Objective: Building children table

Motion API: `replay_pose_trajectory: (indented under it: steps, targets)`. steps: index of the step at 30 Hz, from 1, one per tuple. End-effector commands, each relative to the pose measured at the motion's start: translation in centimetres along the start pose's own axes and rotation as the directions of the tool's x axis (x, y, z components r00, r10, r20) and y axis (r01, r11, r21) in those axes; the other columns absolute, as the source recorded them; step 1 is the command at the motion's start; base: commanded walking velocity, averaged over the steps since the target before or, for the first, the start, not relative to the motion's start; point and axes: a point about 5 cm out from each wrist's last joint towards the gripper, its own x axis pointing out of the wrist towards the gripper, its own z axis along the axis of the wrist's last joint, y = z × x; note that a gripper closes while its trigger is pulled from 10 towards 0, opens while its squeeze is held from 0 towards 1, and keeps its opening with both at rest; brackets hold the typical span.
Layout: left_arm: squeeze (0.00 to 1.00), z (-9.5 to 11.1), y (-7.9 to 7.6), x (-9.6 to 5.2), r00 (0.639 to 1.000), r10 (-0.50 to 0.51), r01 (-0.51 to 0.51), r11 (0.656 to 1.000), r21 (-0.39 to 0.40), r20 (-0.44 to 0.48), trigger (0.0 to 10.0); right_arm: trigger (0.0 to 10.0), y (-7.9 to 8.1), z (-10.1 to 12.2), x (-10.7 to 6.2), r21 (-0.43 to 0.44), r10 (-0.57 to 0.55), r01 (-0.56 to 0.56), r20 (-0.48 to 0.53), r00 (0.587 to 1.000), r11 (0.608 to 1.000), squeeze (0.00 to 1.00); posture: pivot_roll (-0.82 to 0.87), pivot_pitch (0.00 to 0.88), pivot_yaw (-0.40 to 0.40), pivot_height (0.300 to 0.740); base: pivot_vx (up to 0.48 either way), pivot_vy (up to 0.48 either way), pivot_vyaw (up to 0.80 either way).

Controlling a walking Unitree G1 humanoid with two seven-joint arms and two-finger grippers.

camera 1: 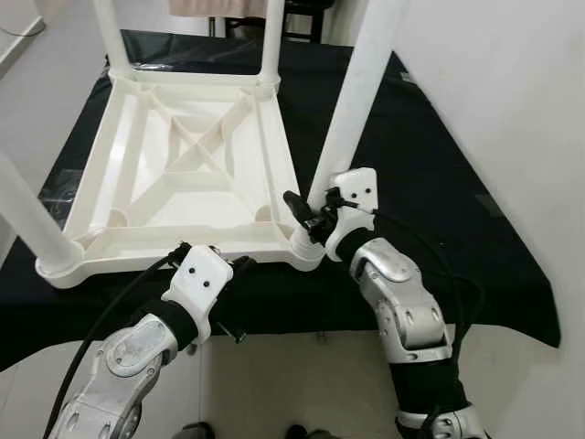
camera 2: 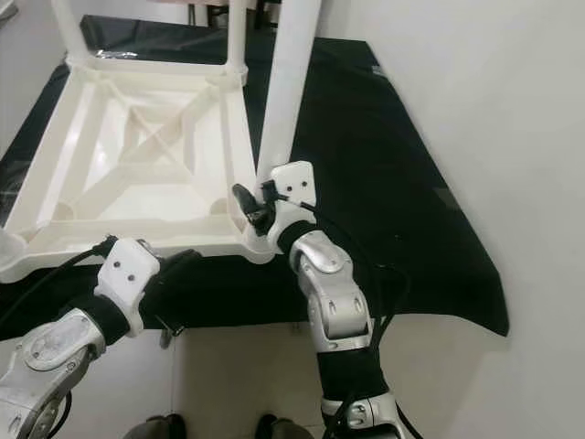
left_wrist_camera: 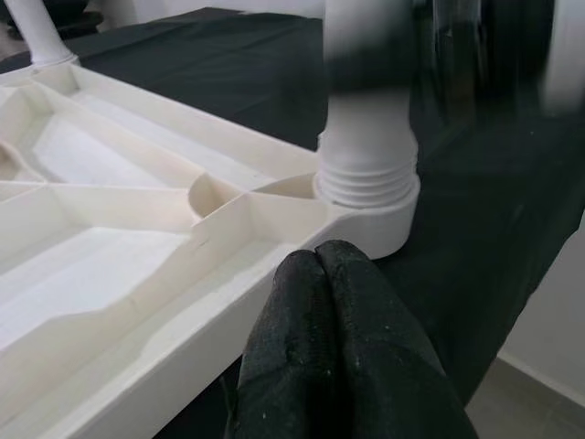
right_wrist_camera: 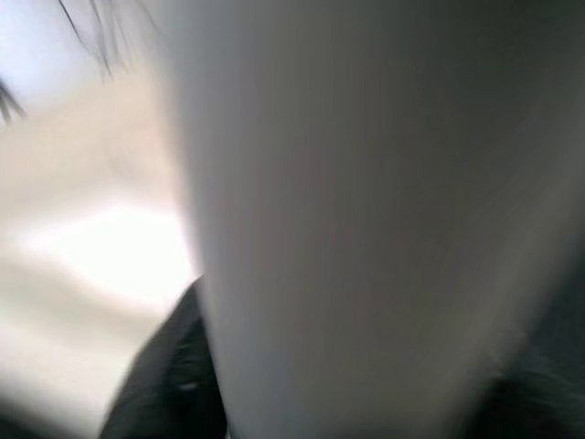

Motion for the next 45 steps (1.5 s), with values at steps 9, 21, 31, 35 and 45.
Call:
replay_pose_trajectory:
  steps: [9, 21, 31, 35, 45]
  targets:
    - [0.00, 0.1, -0.4, 0.2, 0.999, -0.035, 0.035, 0.999, -0.006, 0.006, 10.0, 10.0, 0.5, 4.5, 0.6, -0.108, 0.457, -0.444, 0.210, 0.864, 0.889, 0.00, 0.09, 0.218, -0.140, 0.740, 0.000, 0.000, 0.00]
    - [0.00, 0.3, -0.4, 0.3, 1.000, -0.025, 0.025, 1.000, 0.005, 0.009, 10.0, 10.0, -0.3, 5.2, 1.1, -0.282, 0.689, -0.641, 0.120, 0.714, 0.714, 0.00, 0.12, 0.213, -0.154, 0.740, 0.000, 0.000, 0.00]
    - [0.00, 0.4, -0.5, 0.4, 1.000, -0.021, 0.021, 1.000, 0.014, 0.013, 10.0, 0.0, -1.6, 4.9, 2.7, -0.264, 0.702, -0.660, 0.109, 0.704, 0.703, 0.00, 0.12, 0.211, -0.160, 0.740, 0.000, 0.000, 0.00]
    - [0.00, 0.4, -0.7, 0.4, 1.000, -0.024, 0.024, 1.000, 0.012, 0.013, 10.0, 0.0, -2.2, 4.4, 2.7, -0.242, 0.700, -0.664, 0.109, 0.706, 0.707, 0.00, 0.11, 0.215, -0.161, 0.740, 0.000, 0.000, 0.00]
    - [0.00, 0.4, -0.8, 0.5, 0.999, -0.033, 0.033, 0.999, 0.006, 0.012, 10.0, 0.0, -3.0, 3.6, 2.5, -0.238, 0.669, -0.635, 0.102, 0.736, 0.735, 0.00, 0.09, 0.222, -0.161, 0.740, 0.000, 0.000, 0.00]
